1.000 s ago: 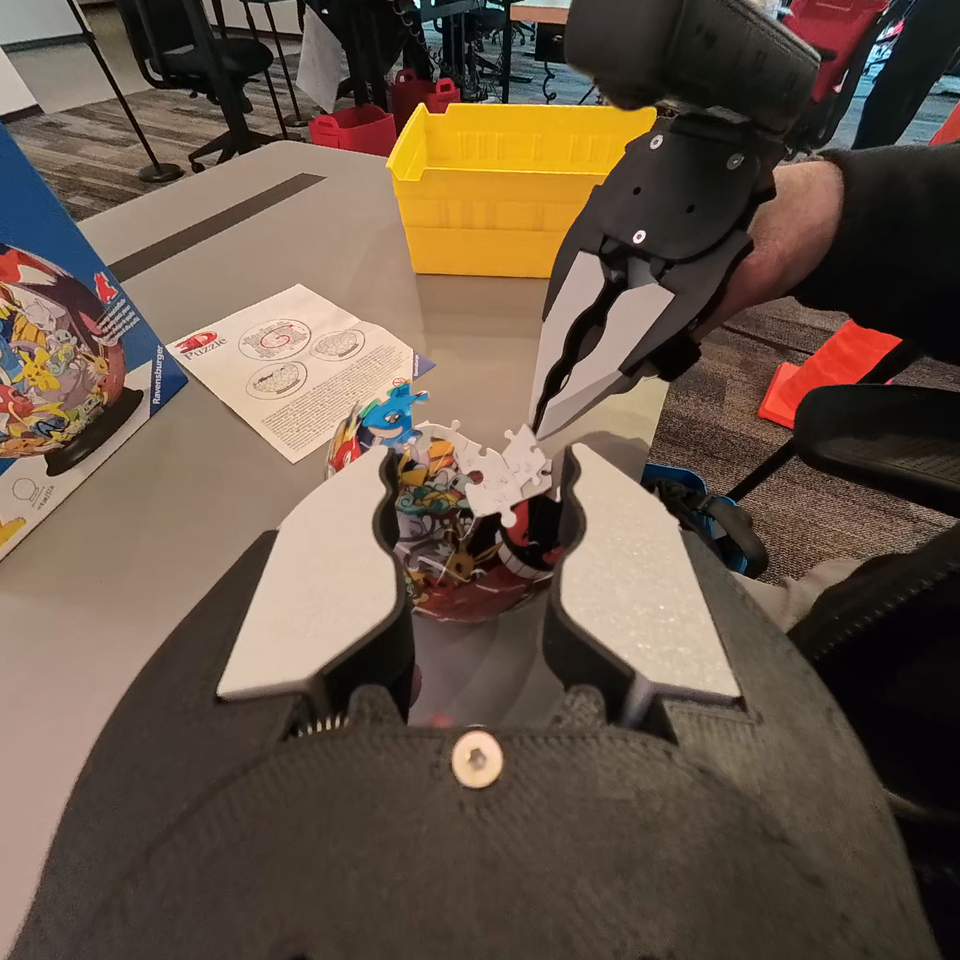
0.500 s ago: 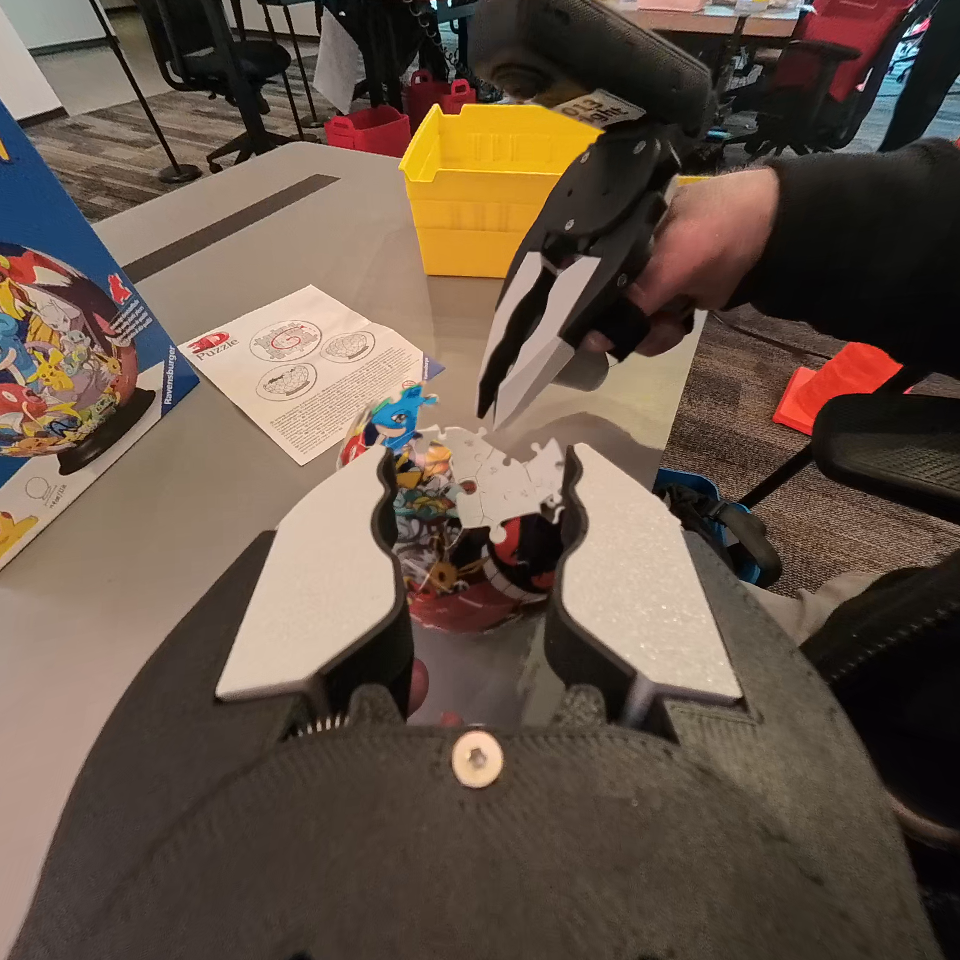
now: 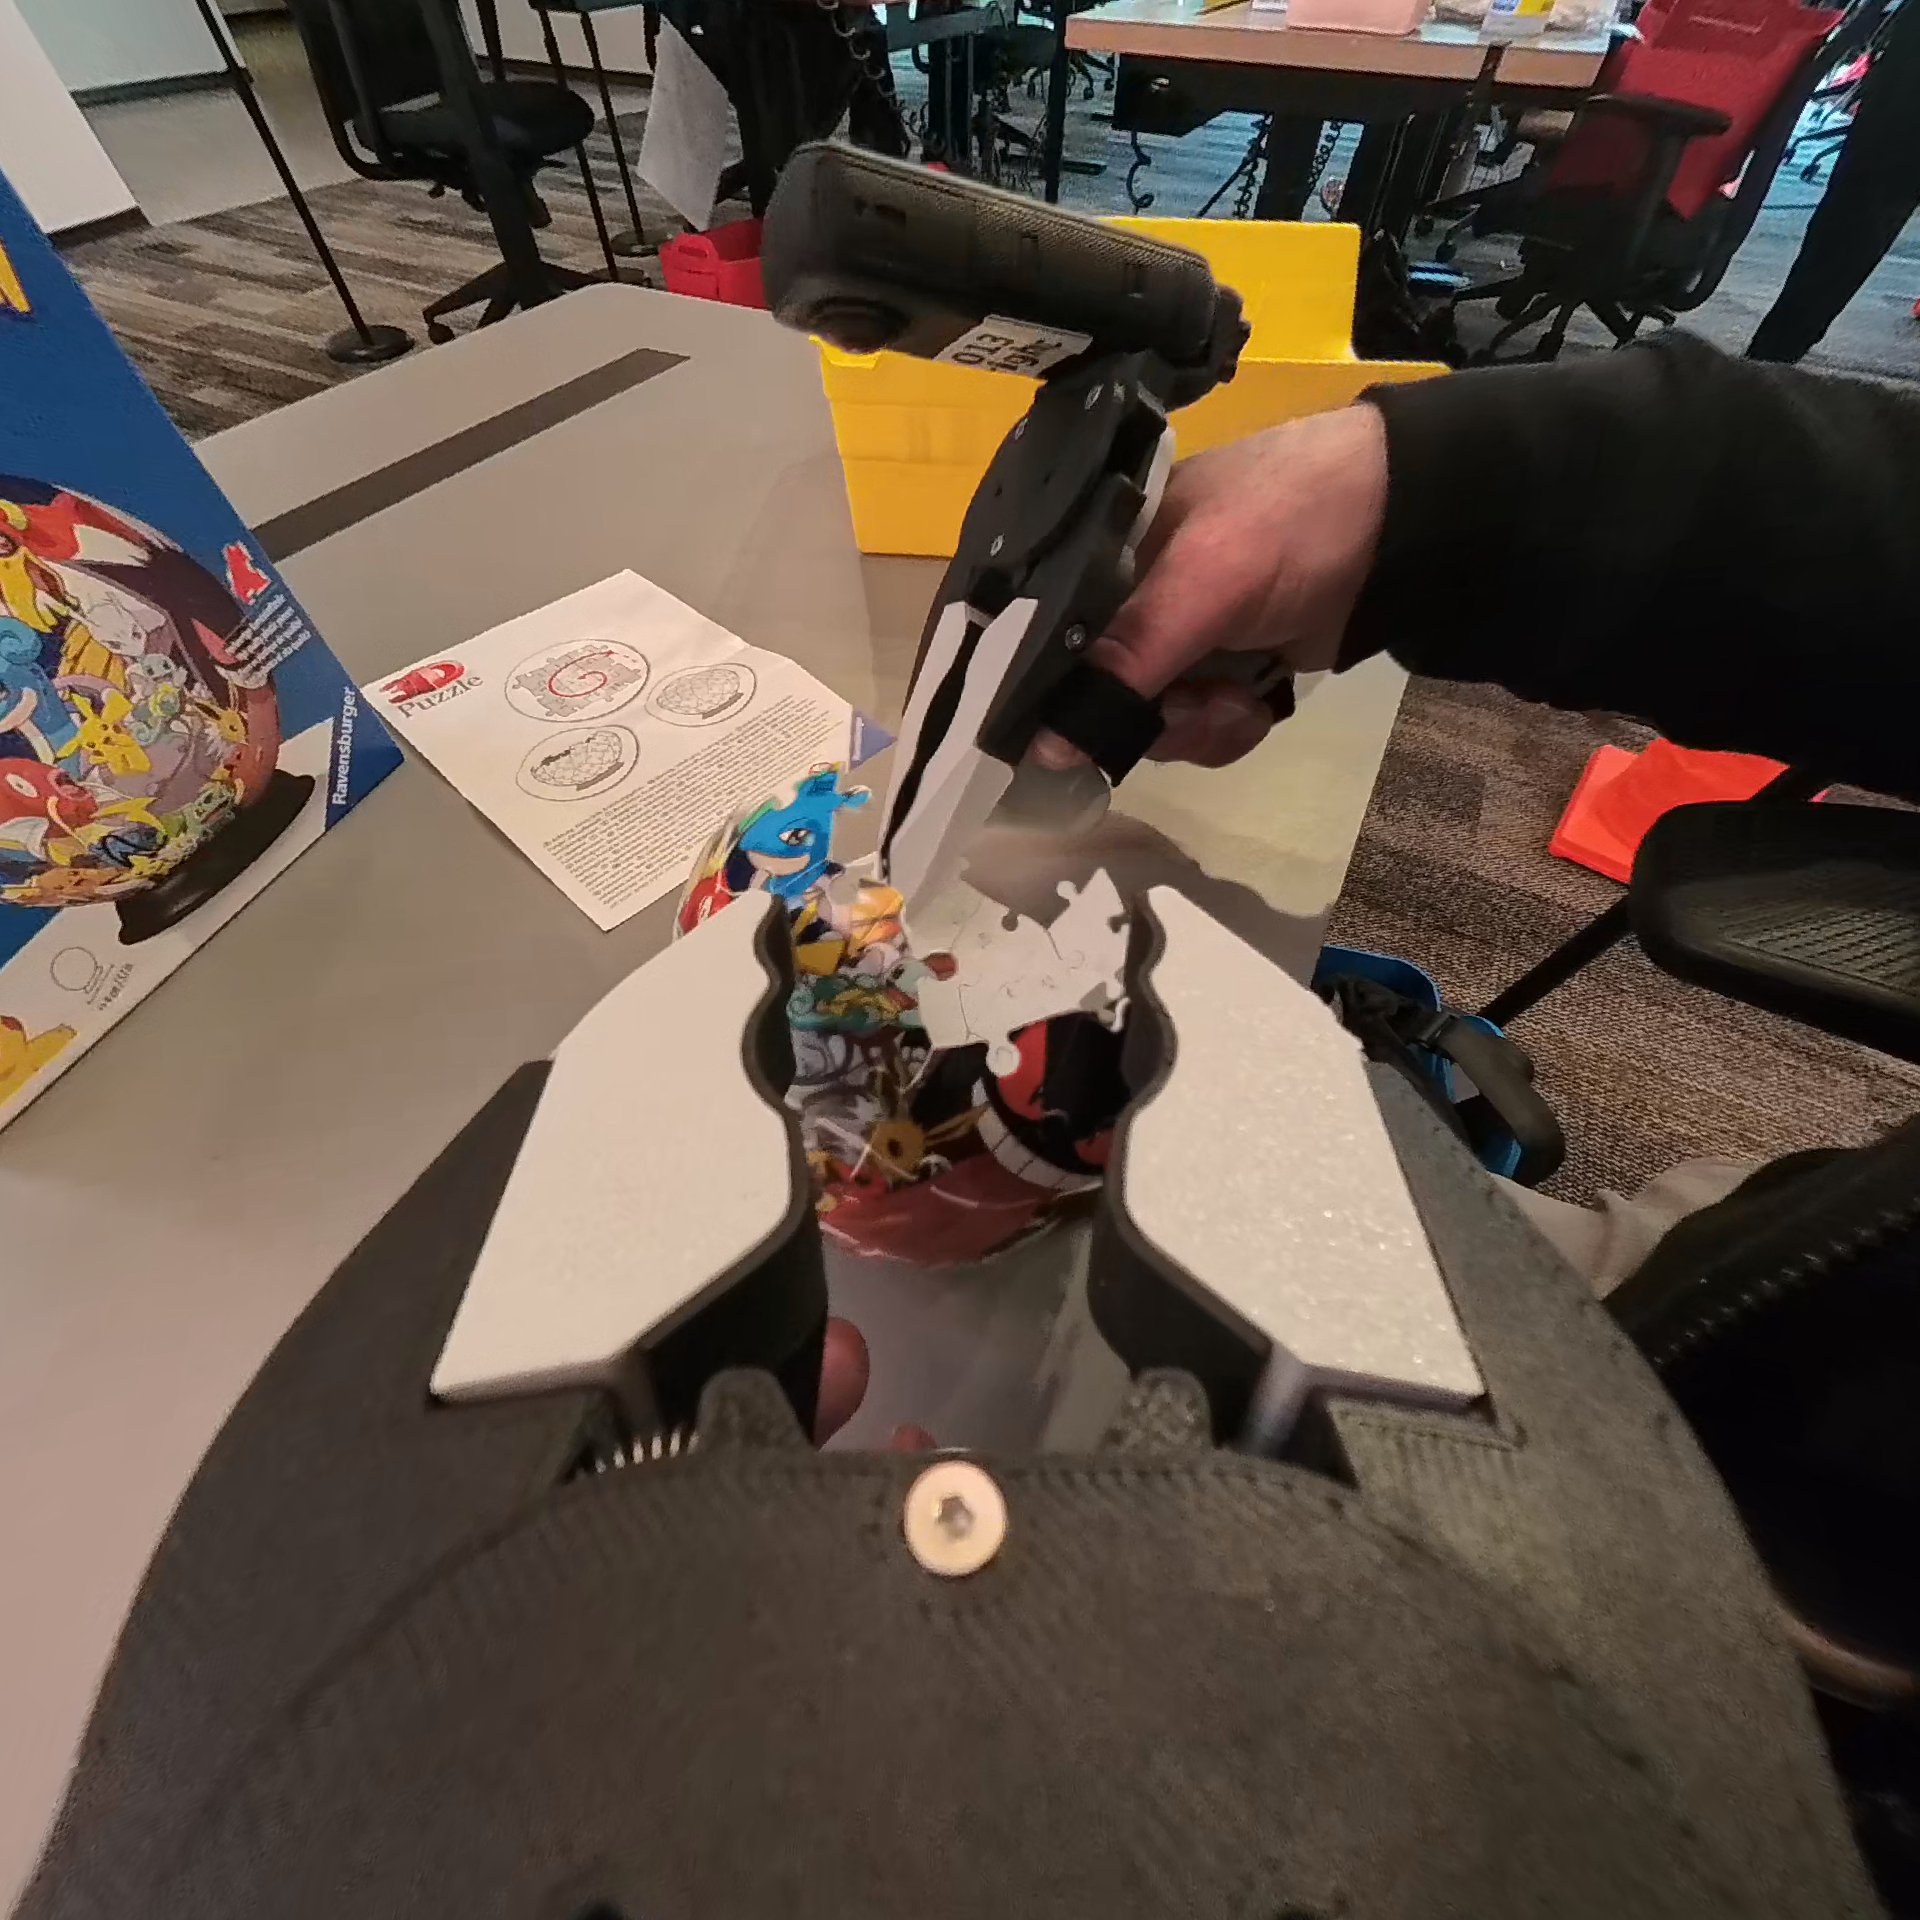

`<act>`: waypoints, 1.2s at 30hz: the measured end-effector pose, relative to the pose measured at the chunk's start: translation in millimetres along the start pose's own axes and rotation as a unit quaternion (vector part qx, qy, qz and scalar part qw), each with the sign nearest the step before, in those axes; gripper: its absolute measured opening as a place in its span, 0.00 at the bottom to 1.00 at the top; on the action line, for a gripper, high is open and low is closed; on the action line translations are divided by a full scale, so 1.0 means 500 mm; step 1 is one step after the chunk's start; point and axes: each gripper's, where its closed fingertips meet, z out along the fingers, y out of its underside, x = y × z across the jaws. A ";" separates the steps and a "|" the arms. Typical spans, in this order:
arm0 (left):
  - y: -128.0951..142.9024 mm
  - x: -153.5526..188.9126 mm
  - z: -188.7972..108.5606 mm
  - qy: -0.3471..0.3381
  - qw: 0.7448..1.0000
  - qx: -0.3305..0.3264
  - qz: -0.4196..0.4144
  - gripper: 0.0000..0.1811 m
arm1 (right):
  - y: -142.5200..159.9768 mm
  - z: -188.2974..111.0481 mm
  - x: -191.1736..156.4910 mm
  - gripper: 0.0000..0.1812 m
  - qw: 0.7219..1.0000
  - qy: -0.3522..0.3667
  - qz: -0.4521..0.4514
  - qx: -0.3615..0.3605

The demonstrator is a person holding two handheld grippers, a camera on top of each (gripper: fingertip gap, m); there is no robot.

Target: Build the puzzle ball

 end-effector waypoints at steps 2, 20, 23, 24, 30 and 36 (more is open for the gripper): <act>0.001 -0.002 0.000 -0.001 1.000 0.000 -0.001 0.34 | -0.003 0.002 0.001 0.01 1.000 -0.002 0.002 0.005; 0.020 -0.006 -0.001 -0.003 1.000 -0.003 -0.025 0.35 | -0.044 -0.013 0.035 0.00 0.996 0.023 -0.004 0.086; 0.029 -0.015 0.000 -0.007 0.999 -0.006 -0.037 0.36 | -0.048 -0.013 0.039 0.00 0.995 0.025 -0.005 0.092; 0.031 -0.019 0.000 -0.009 0.999 -0.005 -0.040 0.36 | -0.049 -0.013 0.039 0.00 0.995 0.025 -0.006 0.095; 0.042 -0.032 0.004 -0.008 0.998 -0.010 -0.060 0.38 | -0.055 -0.016 0.042 0.01 0.993 0.022 -0.009 0.116; 0.046 -0.035 0.012 -0.006 0.998 -0.008 -0.069 0.39 | -0.055 -0.015 0.045 0.00 0.992 0.023 -0.010 0.123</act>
